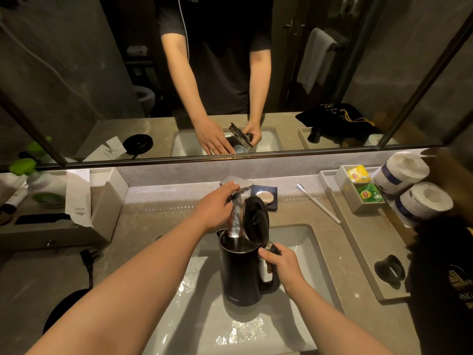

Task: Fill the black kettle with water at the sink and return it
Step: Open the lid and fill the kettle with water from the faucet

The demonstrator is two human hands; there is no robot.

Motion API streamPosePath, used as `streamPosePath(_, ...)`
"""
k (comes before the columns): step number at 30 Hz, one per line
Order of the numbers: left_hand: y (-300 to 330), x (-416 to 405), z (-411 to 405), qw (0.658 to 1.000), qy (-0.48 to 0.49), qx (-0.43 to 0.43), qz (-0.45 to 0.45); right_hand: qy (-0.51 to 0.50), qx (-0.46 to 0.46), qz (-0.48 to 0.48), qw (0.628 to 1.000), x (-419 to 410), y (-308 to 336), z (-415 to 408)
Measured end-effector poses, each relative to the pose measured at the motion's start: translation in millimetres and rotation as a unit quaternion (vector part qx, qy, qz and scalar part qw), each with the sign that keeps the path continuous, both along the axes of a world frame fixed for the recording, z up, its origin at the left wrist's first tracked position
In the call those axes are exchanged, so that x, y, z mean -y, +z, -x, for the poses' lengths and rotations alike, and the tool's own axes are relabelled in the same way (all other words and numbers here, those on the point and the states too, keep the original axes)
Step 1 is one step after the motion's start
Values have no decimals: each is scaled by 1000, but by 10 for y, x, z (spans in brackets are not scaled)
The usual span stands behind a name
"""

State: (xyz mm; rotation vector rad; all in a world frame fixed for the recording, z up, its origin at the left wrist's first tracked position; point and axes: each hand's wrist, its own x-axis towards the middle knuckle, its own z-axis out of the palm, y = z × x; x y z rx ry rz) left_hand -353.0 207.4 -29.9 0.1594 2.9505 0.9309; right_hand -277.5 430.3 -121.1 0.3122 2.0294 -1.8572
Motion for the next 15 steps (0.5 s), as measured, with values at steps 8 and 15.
streamPosePath(8, -15, -9, -5, 1000, 7, -4, -7, 3, -1, -8, 1000, 7, -34, 10)
streamPosePath(15, -16, -9, 3, 1000, 7, -3, -7, -7, -5, -2, 1000, 10, -60, 13)
